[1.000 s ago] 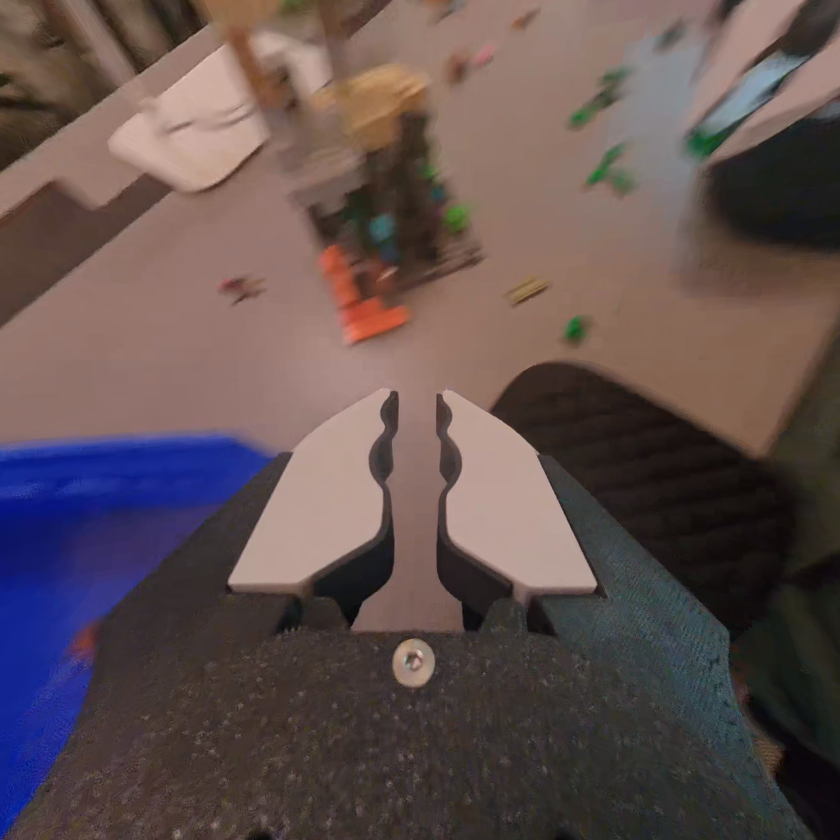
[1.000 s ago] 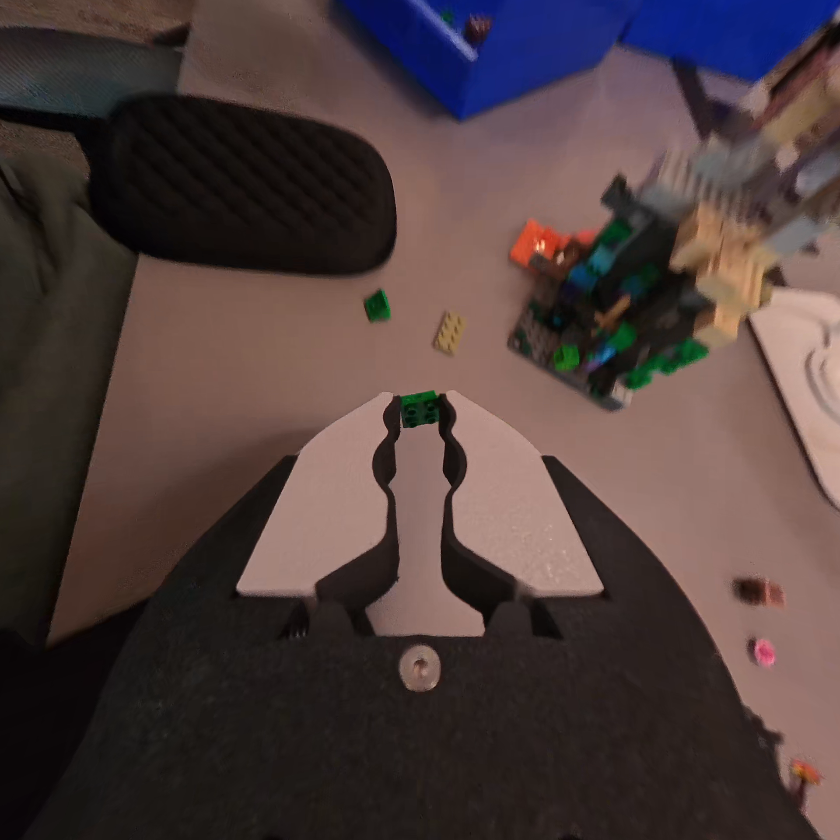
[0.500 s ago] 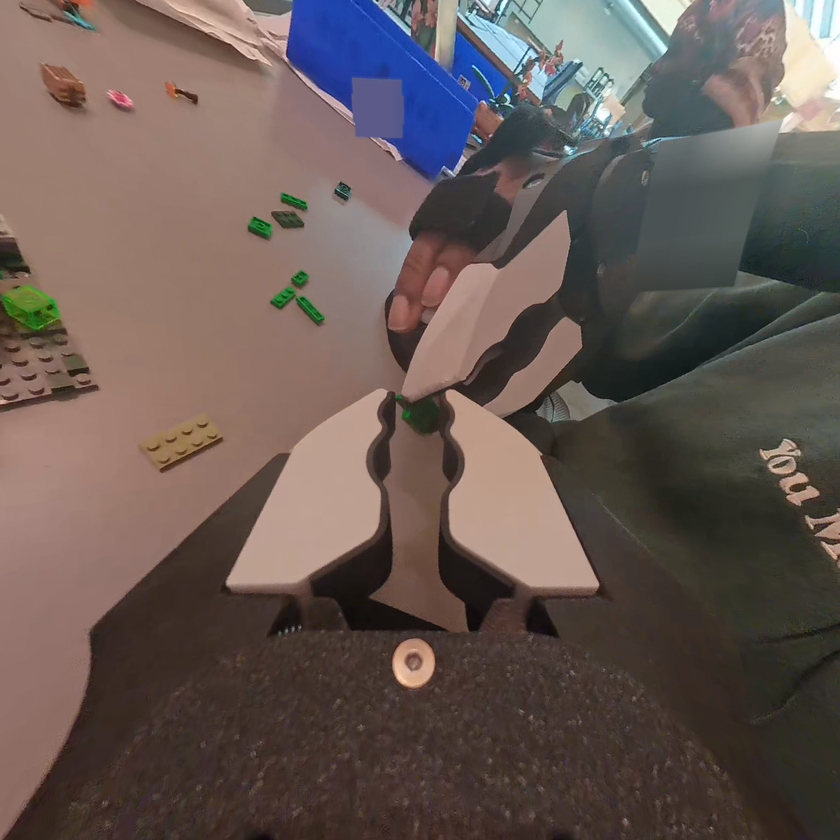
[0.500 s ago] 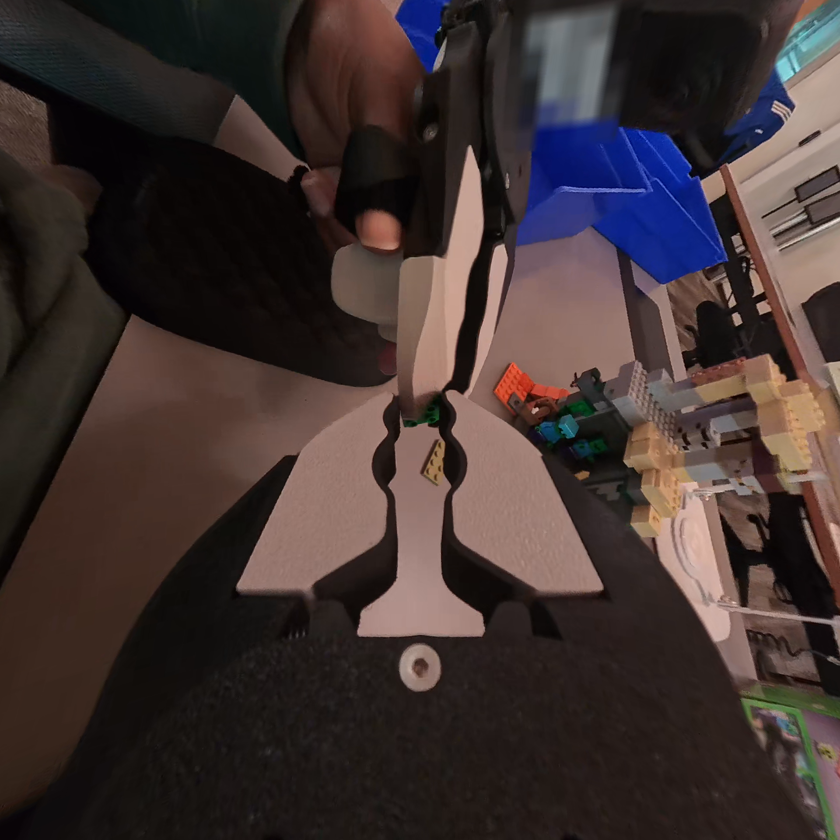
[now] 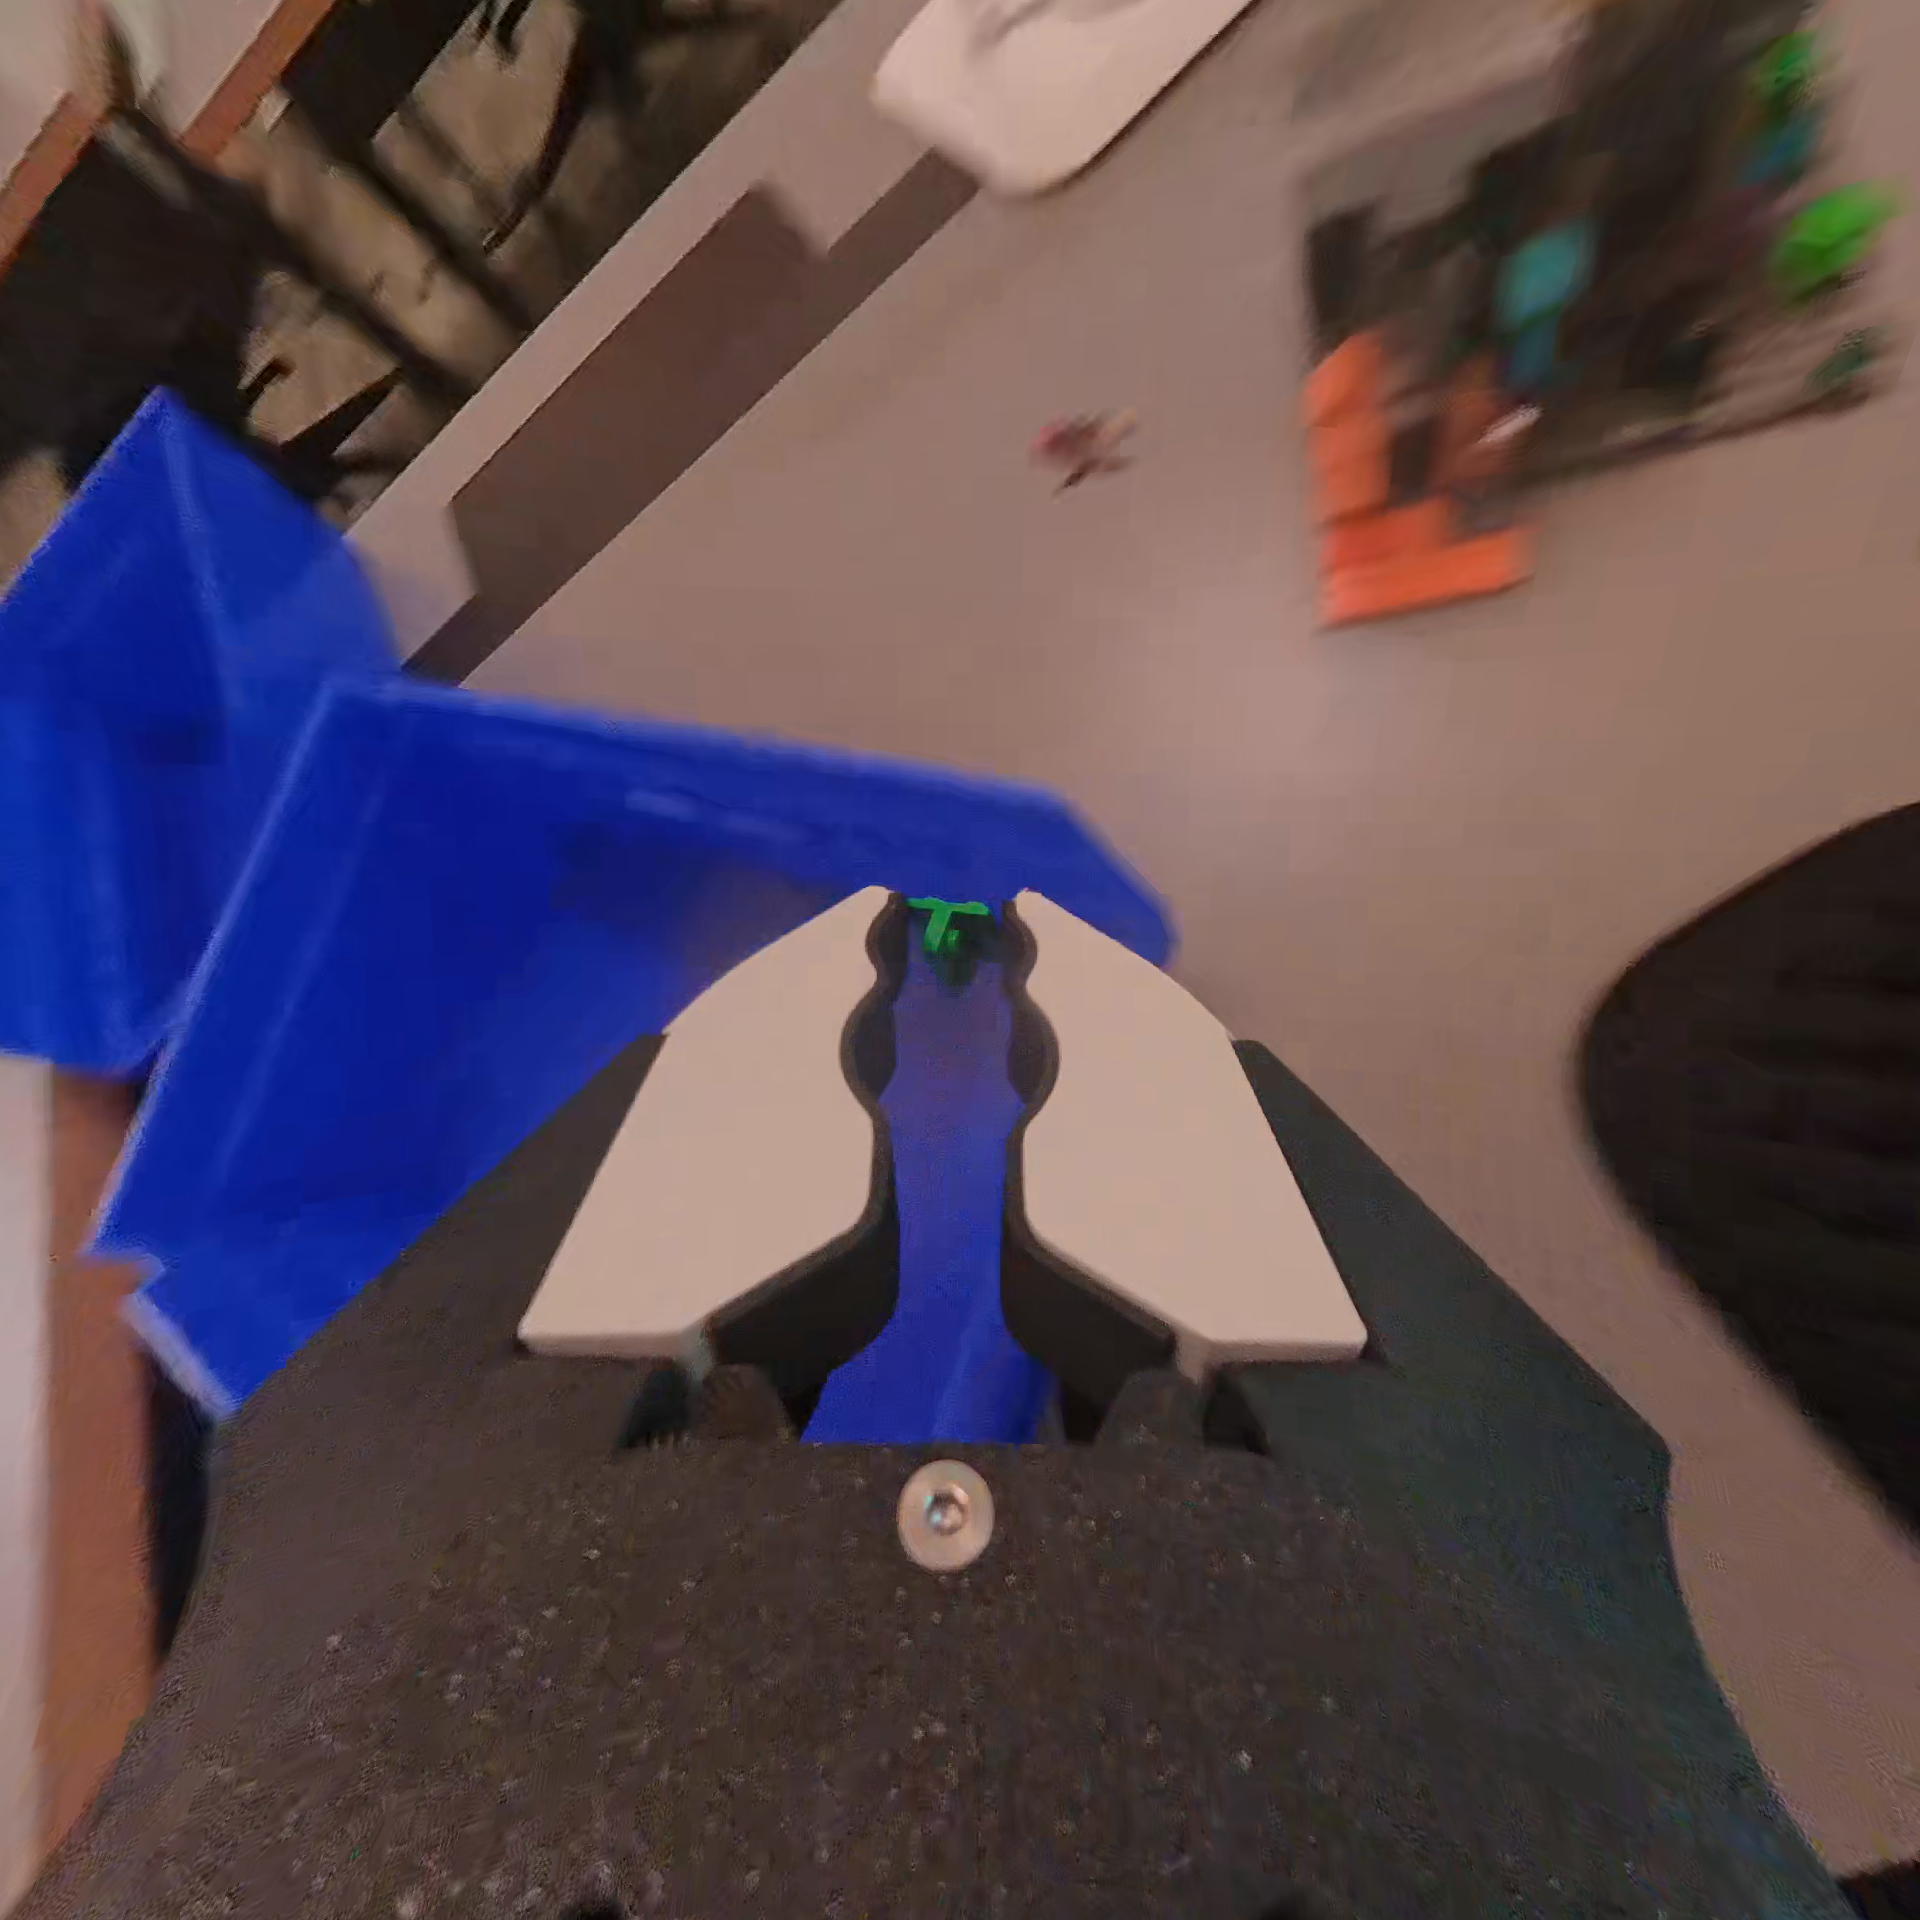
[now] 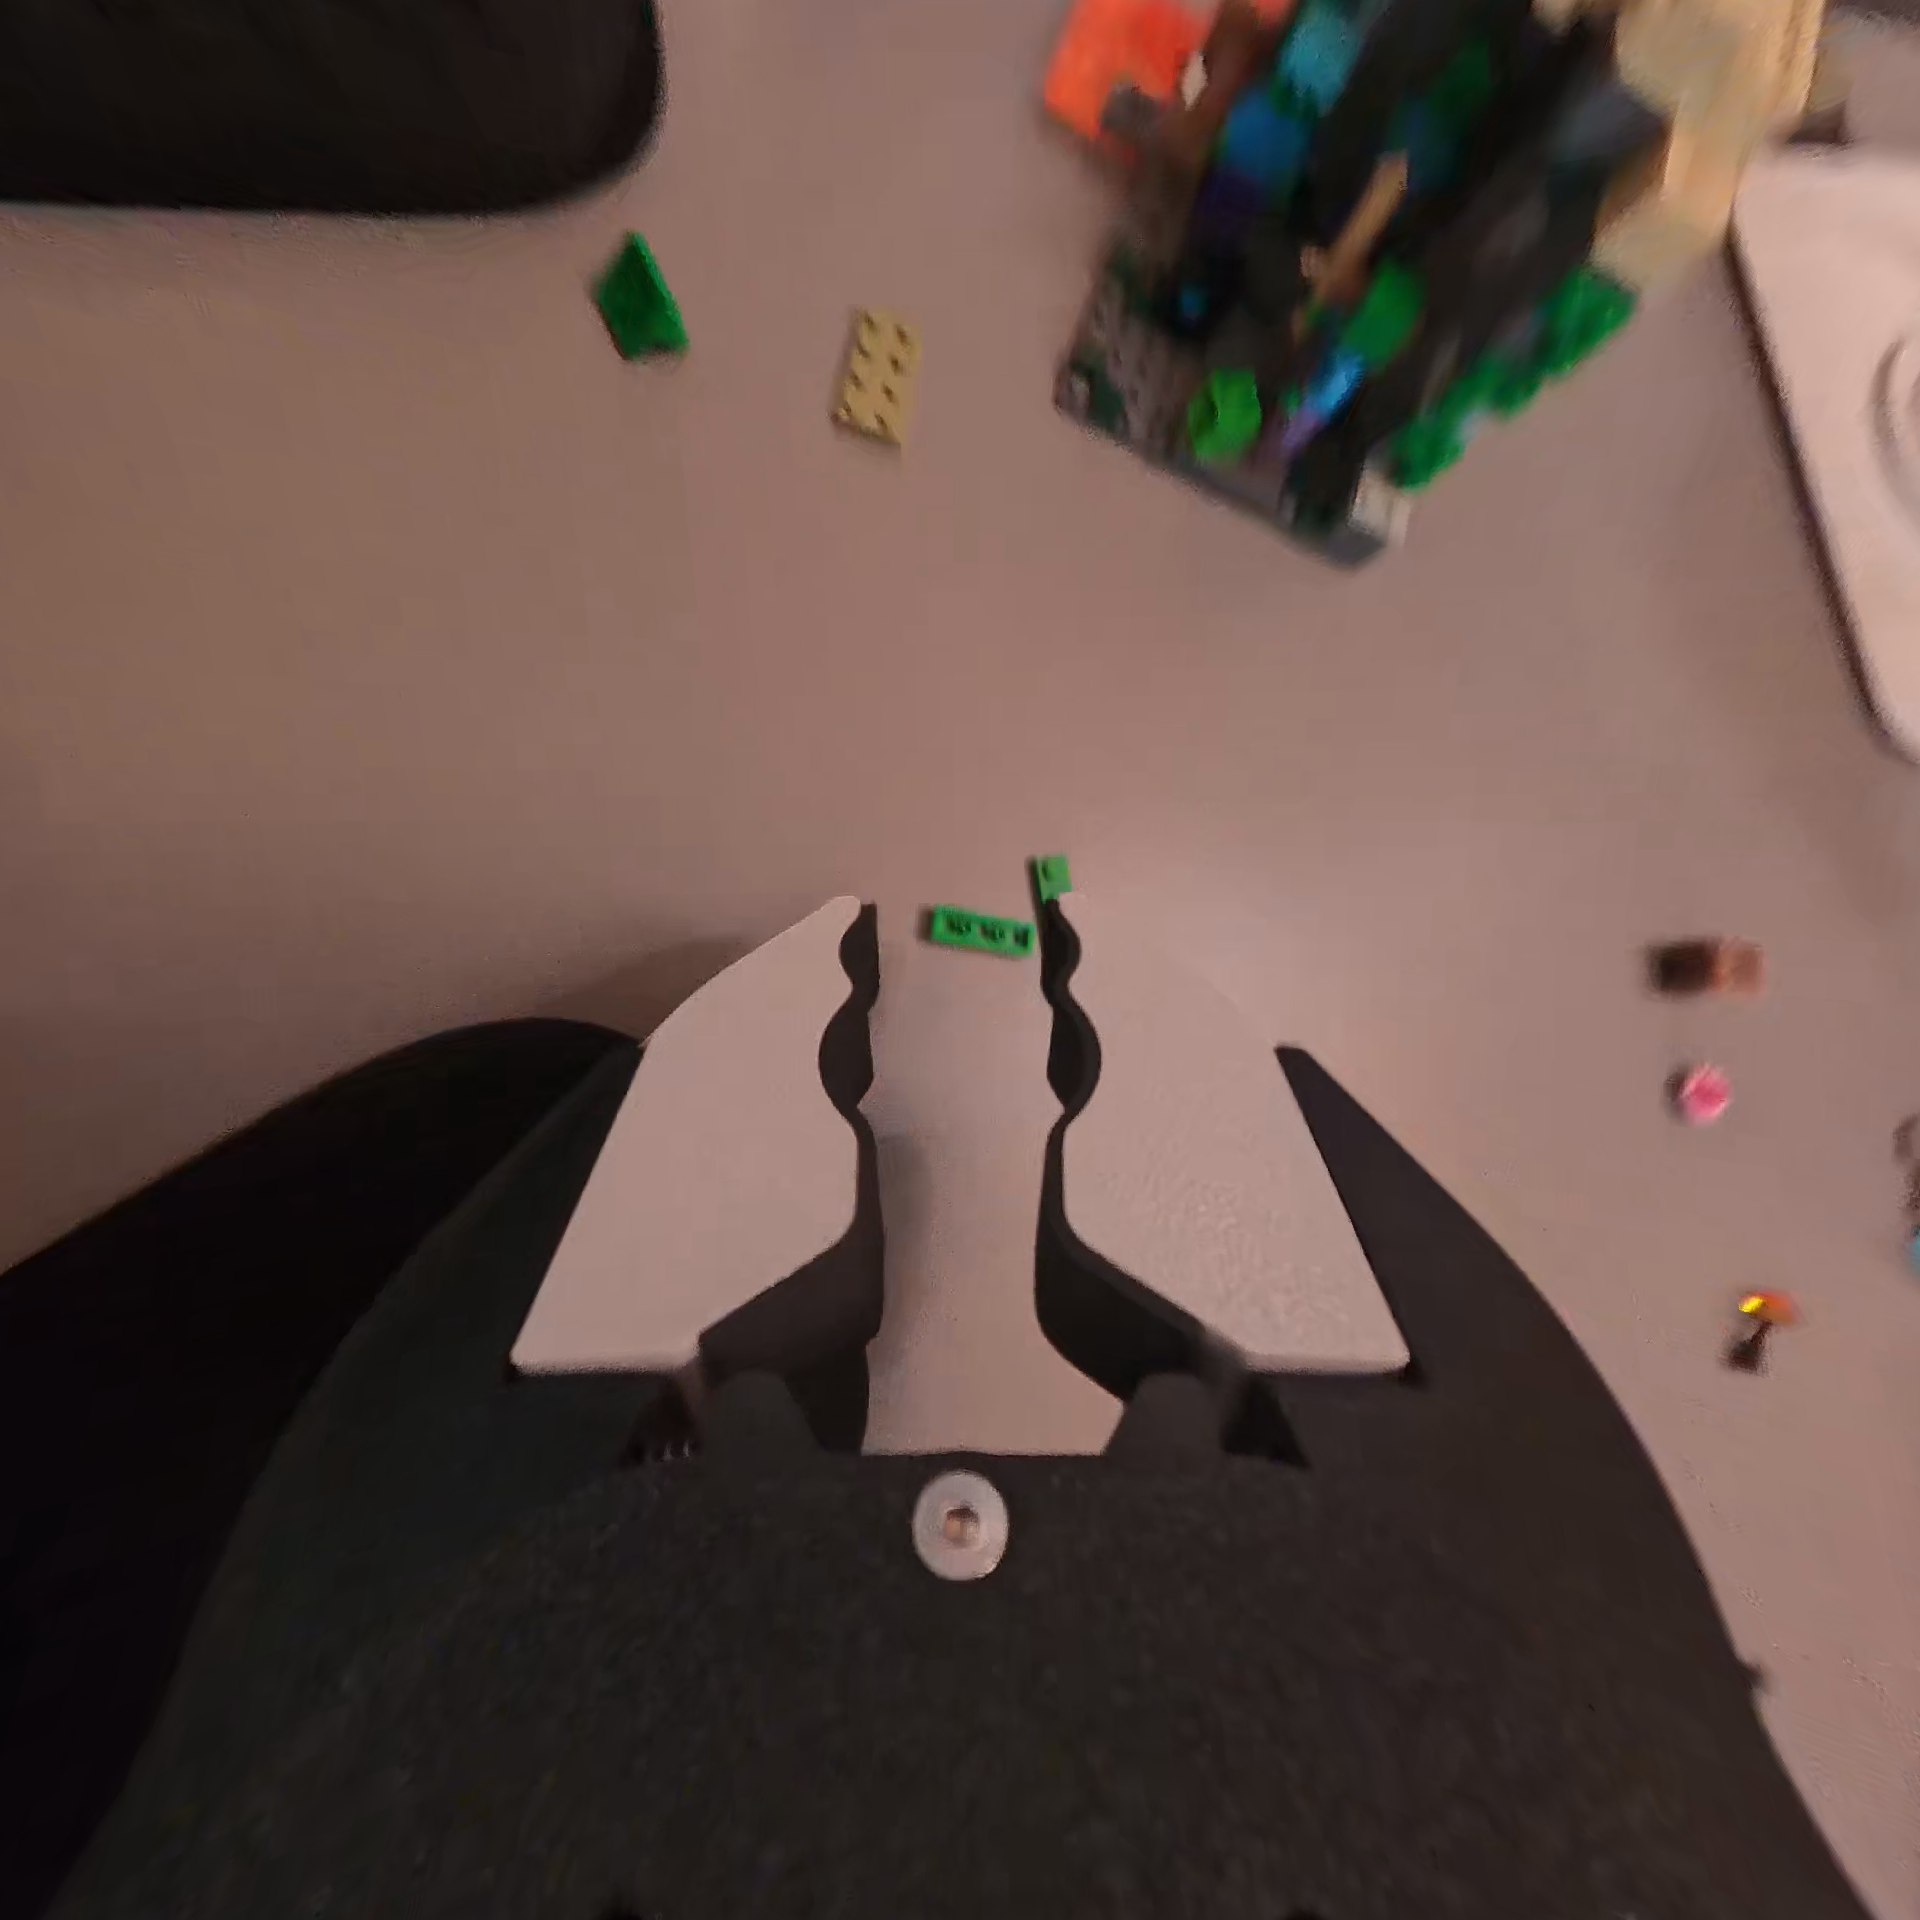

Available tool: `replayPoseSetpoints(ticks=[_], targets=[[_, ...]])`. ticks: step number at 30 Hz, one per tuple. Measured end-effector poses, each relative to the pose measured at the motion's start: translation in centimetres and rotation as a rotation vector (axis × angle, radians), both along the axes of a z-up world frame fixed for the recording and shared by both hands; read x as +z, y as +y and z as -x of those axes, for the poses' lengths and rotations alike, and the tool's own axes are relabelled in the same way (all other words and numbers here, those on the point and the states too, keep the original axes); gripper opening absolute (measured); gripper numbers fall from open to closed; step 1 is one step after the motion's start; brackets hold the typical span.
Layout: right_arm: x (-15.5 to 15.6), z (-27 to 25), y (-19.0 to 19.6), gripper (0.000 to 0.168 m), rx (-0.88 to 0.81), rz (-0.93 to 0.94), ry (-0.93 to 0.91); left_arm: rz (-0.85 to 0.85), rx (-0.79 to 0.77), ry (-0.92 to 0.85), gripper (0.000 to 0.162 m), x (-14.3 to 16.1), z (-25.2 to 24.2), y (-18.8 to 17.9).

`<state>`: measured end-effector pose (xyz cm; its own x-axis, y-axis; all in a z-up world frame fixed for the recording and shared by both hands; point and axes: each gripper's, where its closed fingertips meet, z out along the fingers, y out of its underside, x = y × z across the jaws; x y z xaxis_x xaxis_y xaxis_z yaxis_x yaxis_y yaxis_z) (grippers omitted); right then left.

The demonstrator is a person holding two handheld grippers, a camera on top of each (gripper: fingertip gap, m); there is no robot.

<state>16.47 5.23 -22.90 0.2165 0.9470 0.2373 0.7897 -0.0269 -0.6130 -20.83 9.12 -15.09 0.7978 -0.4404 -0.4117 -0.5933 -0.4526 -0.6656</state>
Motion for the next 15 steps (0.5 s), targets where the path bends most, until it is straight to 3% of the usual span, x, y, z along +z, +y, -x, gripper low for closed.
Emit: replayPoseSetpoints(ticks=[5, 15], targets=[[-2.2, -0.4, 1.0, 0.037, -0.064, 0.112, -0.016, 0.084, 0.133, 0.065, 0.024, -2.2, 4.9, 0.8], [-3.6, 0.4, 1.7, 0.044, 0.052, 0.263, -0.118, 0.035, 0.052, -0.005, 0.027, -1.3, 2.1, 0.4]])
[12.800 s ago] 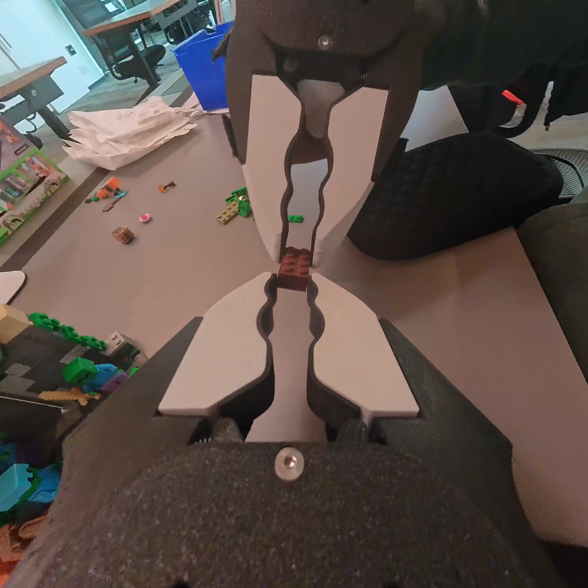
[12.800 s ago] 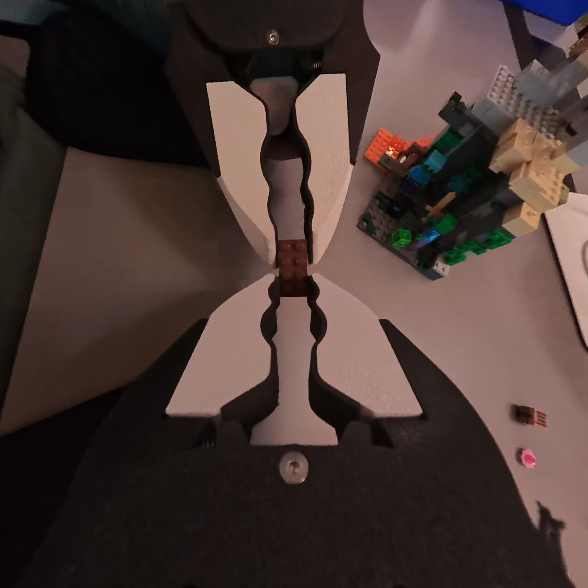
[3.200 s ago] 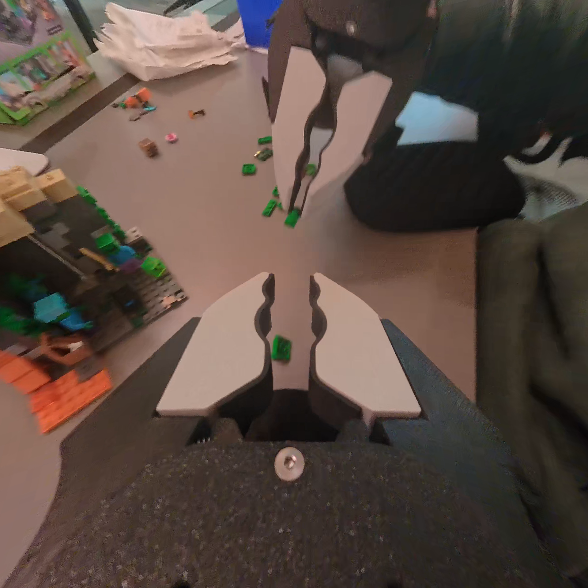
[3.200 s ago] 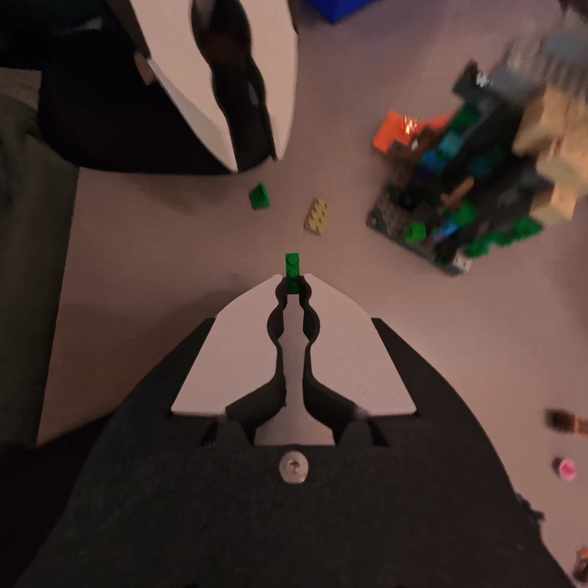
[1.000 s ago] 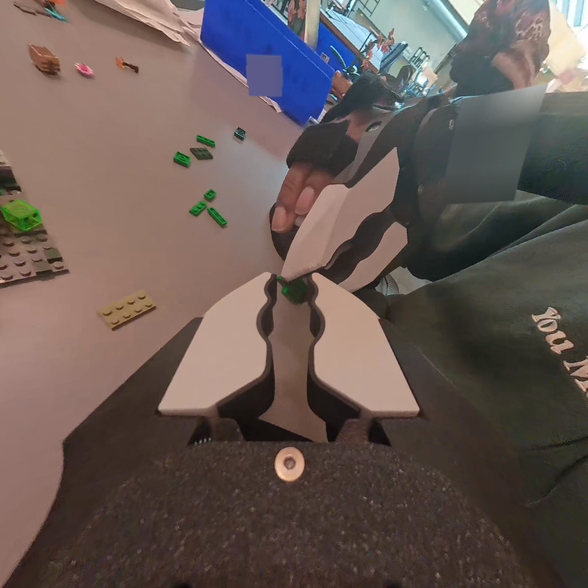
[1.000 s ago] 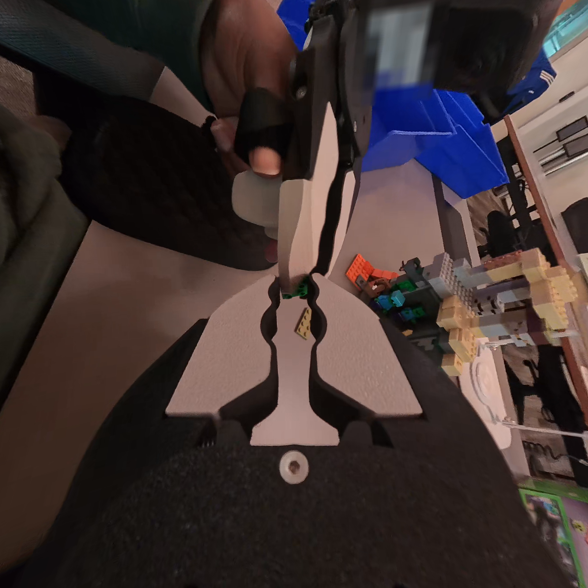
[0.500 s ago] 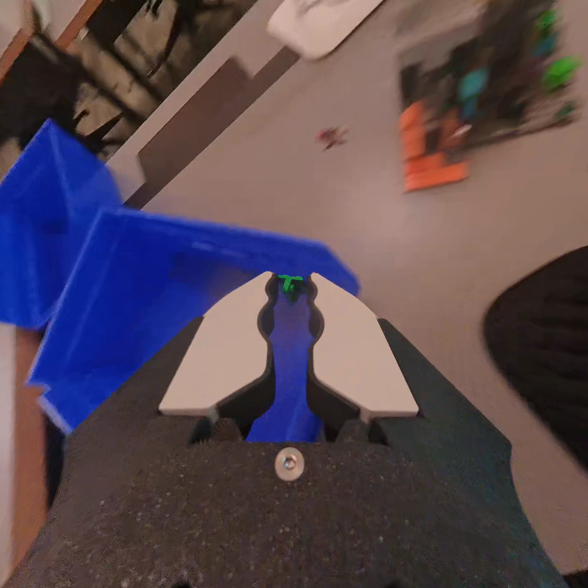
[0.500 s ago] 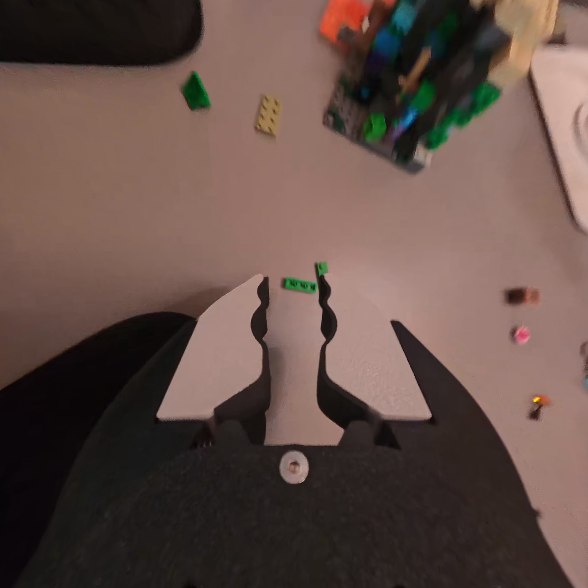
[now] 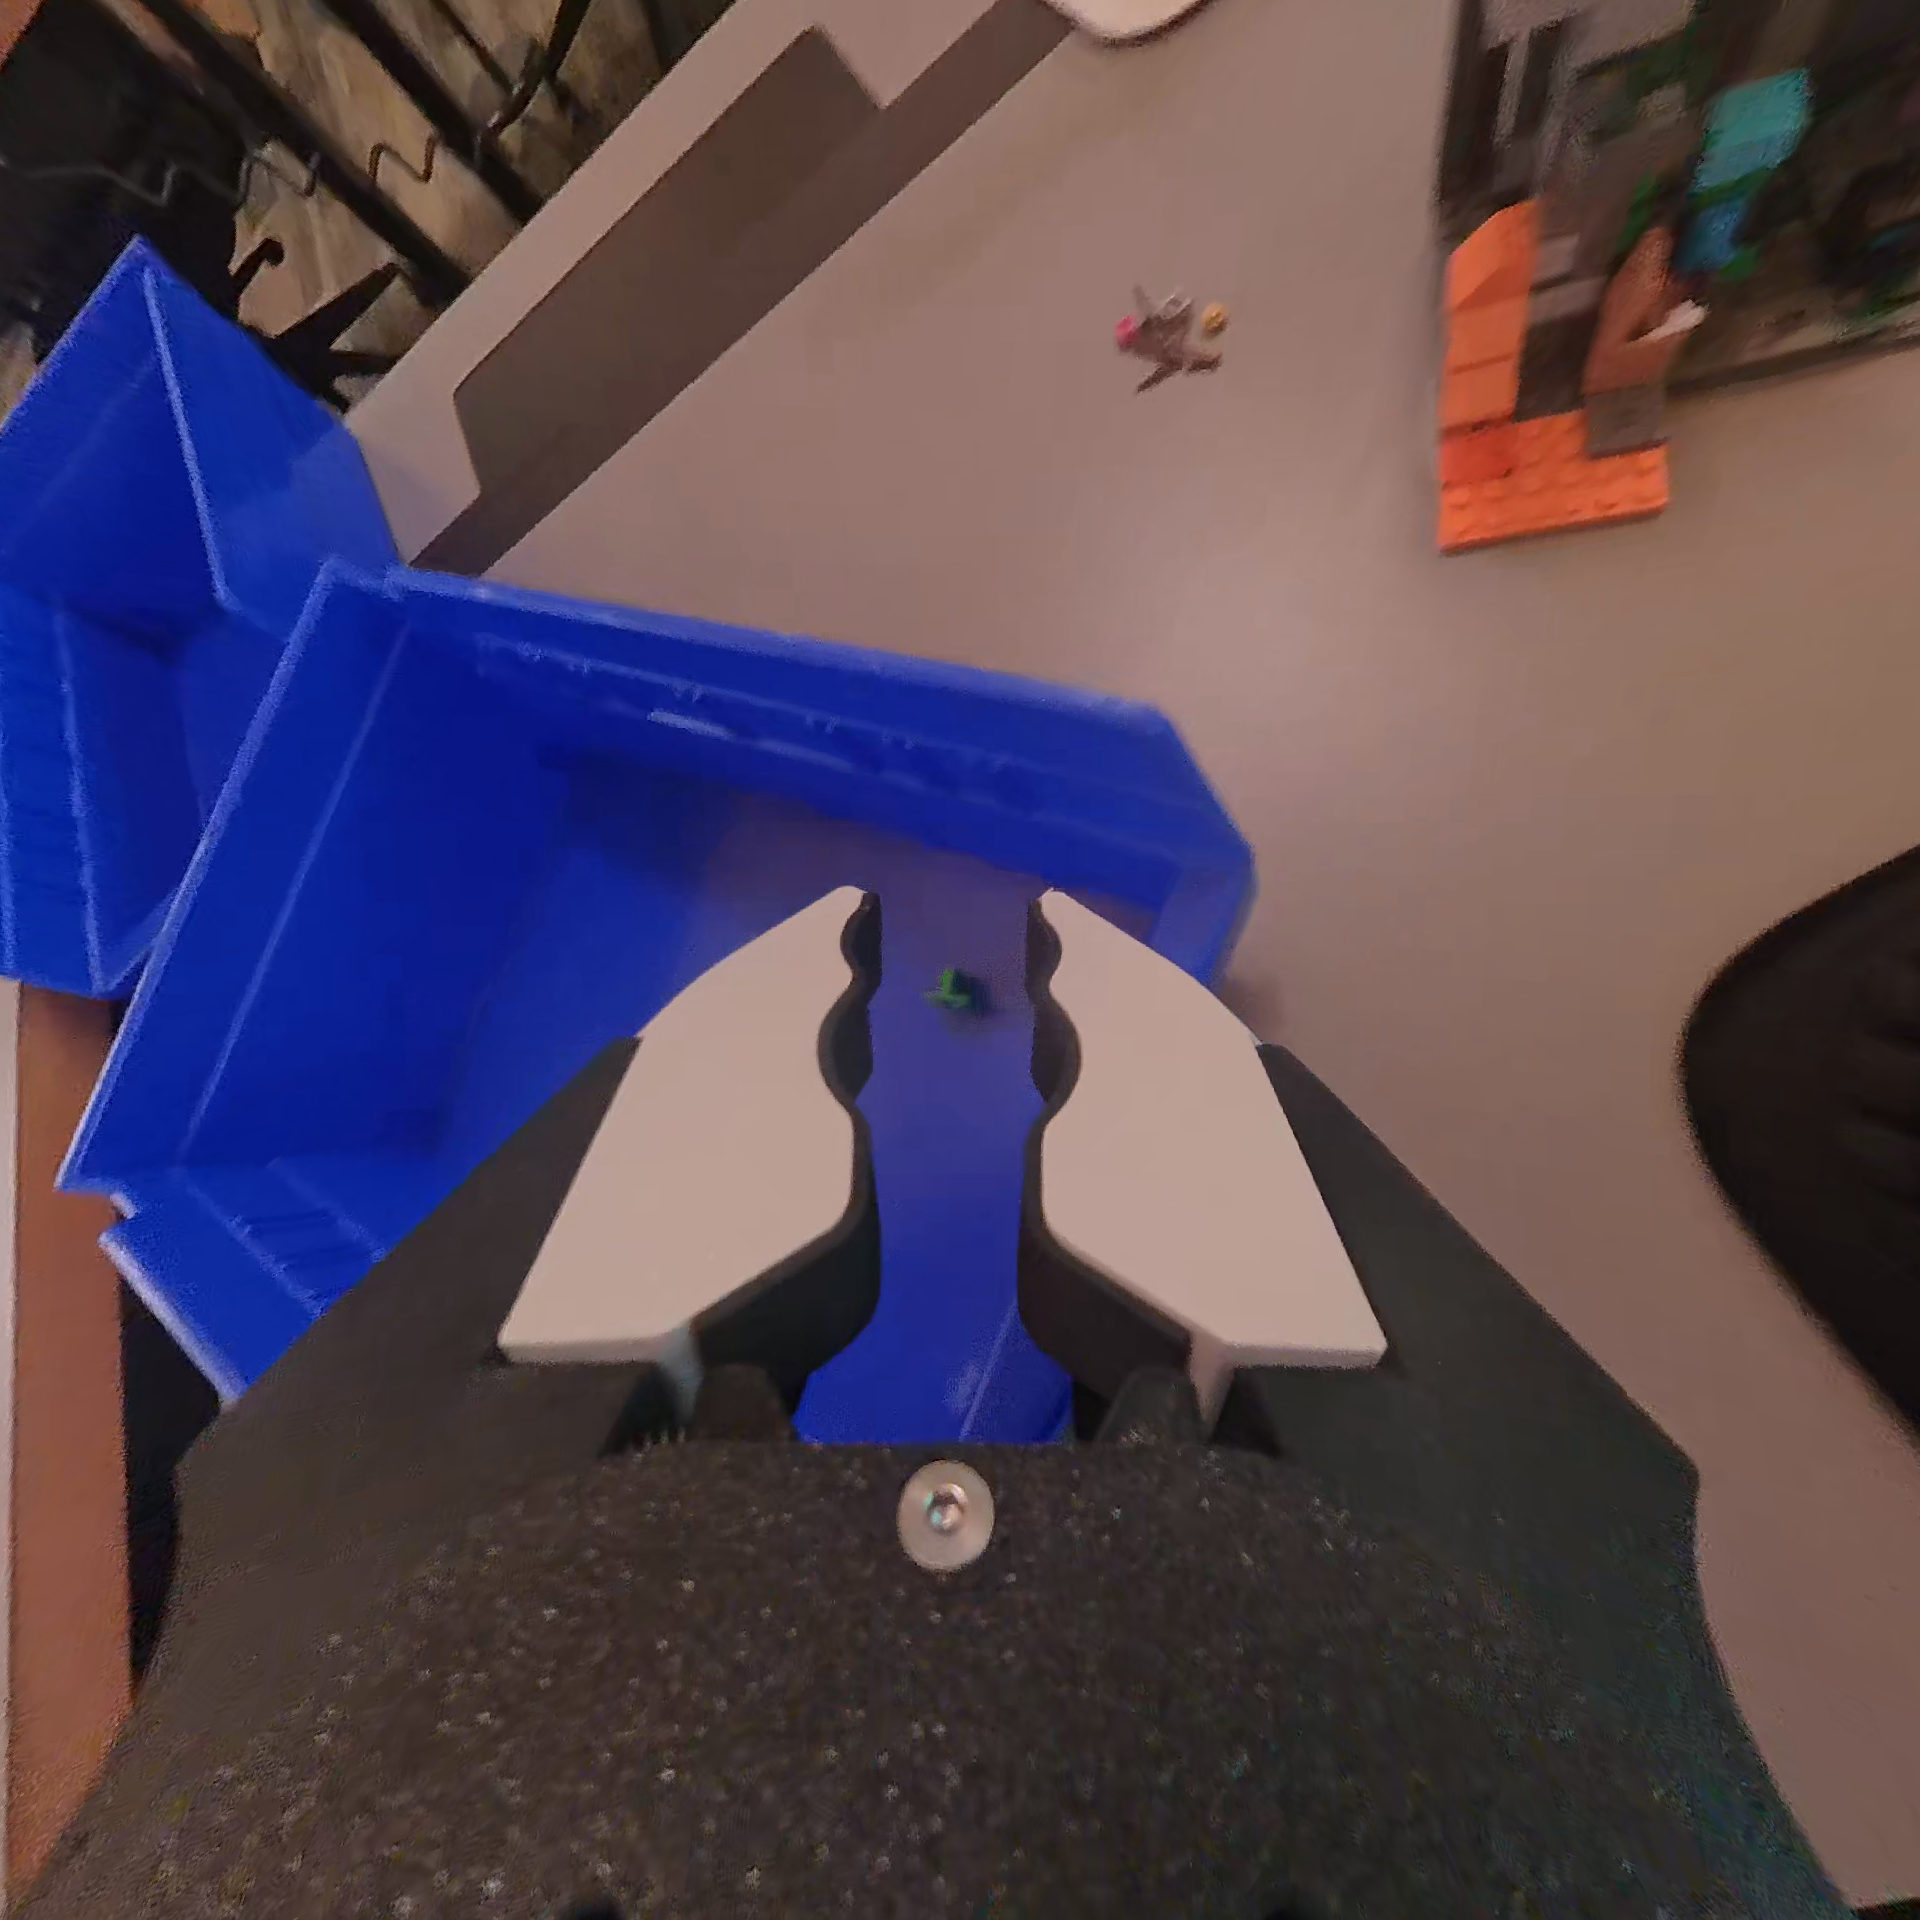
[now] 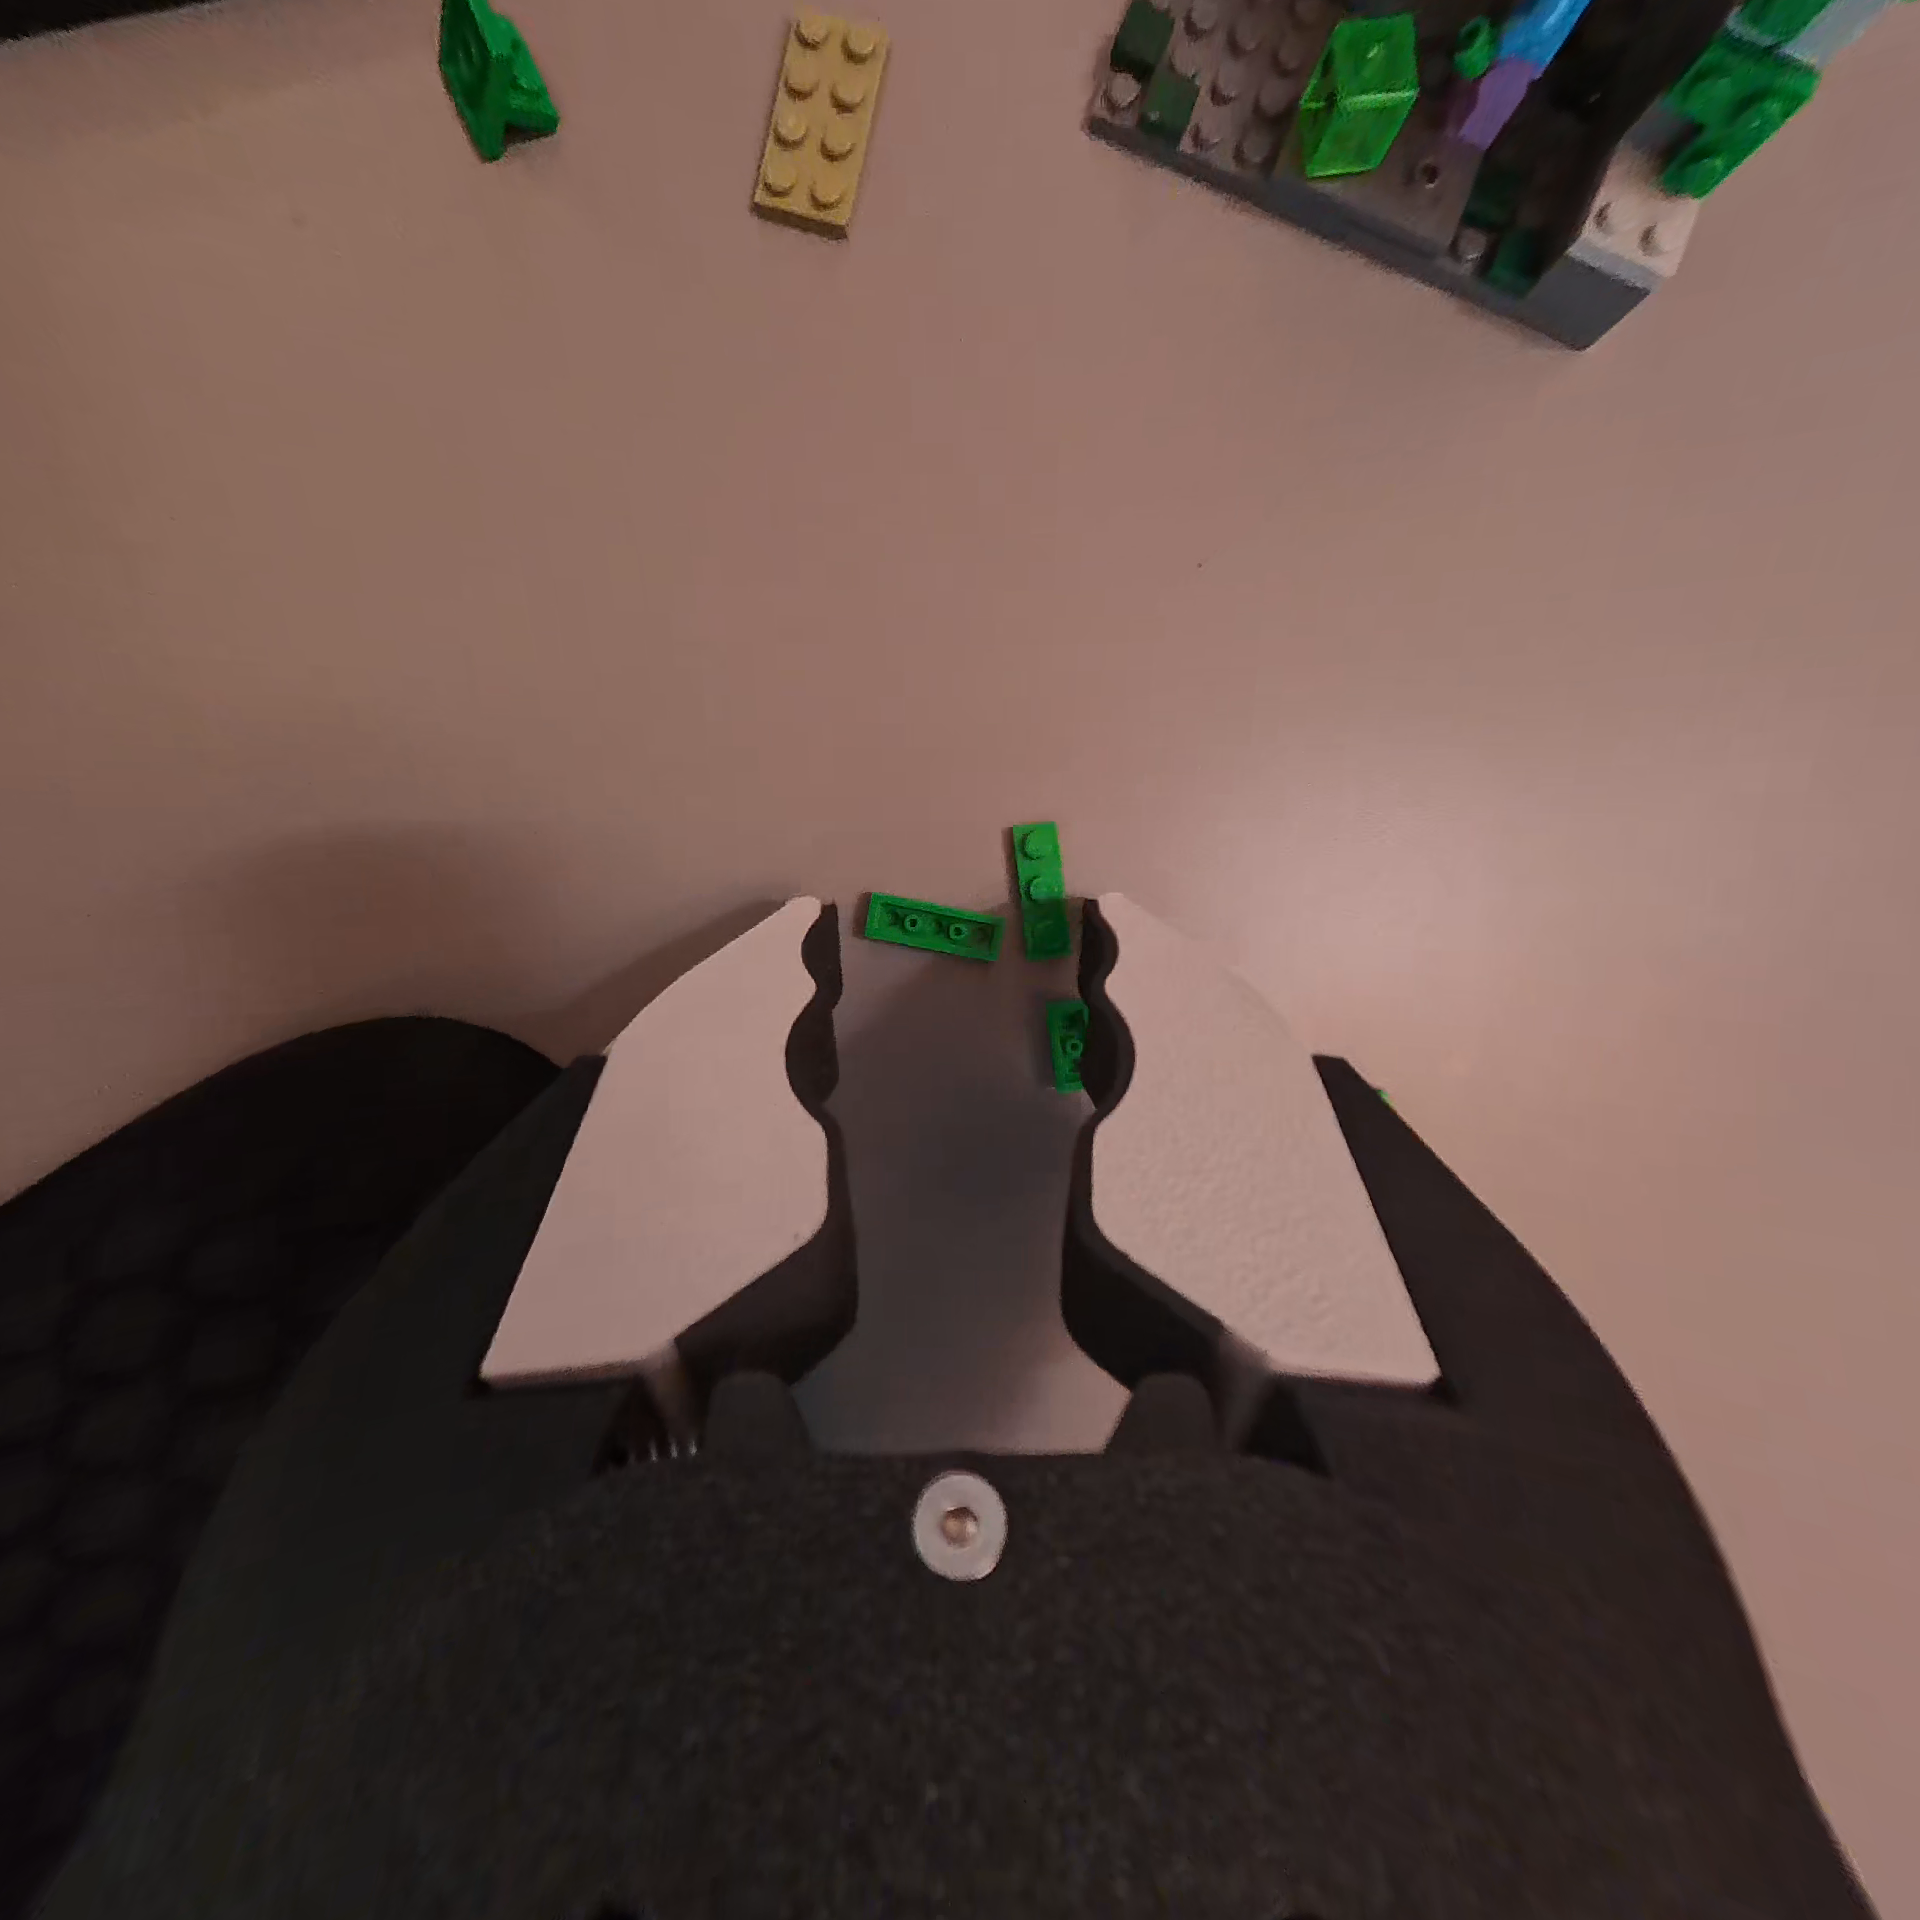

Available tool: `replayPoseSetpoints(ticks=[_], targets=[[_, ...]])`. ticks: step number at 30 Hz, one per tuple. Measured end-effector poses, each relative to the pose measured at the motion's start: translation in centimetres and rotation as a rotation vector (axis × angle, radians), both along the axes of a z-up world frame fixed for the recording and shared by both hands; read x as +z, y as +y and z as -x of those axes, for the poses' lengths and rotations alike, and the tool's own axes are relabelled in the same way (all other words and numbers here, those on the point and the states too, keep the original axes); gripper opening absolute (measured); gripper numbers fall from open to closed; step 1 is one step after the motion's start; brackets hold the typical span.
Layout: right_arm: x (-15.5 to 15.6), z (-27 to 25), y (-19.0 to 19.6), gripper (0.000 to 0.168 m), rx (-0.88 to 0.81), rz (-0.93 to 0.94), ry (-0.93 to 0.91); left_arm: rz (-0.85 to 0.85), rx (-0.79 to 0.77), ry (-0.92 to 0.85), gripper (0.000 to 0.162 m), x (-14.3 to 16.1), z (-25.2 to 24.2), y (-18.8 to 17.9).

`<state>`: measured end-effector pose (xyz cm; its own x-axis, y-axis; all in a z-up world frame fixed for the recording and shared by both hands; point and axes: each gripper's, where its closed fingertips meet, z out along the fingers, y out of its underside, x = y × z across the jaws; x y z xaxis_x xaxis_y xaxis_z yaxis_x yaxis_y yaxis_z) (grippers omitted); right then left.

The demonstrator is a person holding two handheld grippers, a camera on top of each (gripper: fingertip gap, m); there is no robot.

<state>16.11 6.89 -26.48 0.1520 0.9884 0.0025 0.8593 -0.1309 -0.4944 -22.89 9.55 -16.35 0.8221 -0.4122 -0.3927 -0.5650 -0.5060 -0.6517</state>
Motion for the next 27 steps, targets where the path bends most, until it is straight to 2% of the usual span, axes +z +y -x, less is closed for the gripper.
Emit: replayPoseSetpoints(ticks=[6, 13, 20, 22, 24, 27], targets=[[0.1, -0.2, 0.5, 0.032, 0.072, 0.093, -0.025, -0.056, -0.151, -0.053, 0.023, 1.5, -5.4, -1.5], [0.0, -0.1, 0.4, 0.032, 0.118, 0.041, -0.041, -0.076, -0.337, -0.107, 0.02, 1.5, -12.3, -3.4], [0.8, 0.9, -0.9, 0.03, 0.118, 0.004, 0.059, -0.003, -0.509, -0.187, 0.02, -0.8, -18.9, -5.2], [2.1, 1.6, -1.3, 0.007, 0.123, -0.02, 0.107, 0.042, -0.571, -0.246, 0.02, -1.7, -21.3, -6.0], [2.1, 1.7, -2.0, 0.016, 0.158, -0.052, 0.057, 0.097, -0.627, -0.31, 0.021, -2.7, -23.7, -6.9], [1.8, 2.0, -2.2, 0.017, 0.164, -0.09, 0.022, 0.134, -0.667, -0.263, 0.022, -4.4, -25.8, -7.0]])
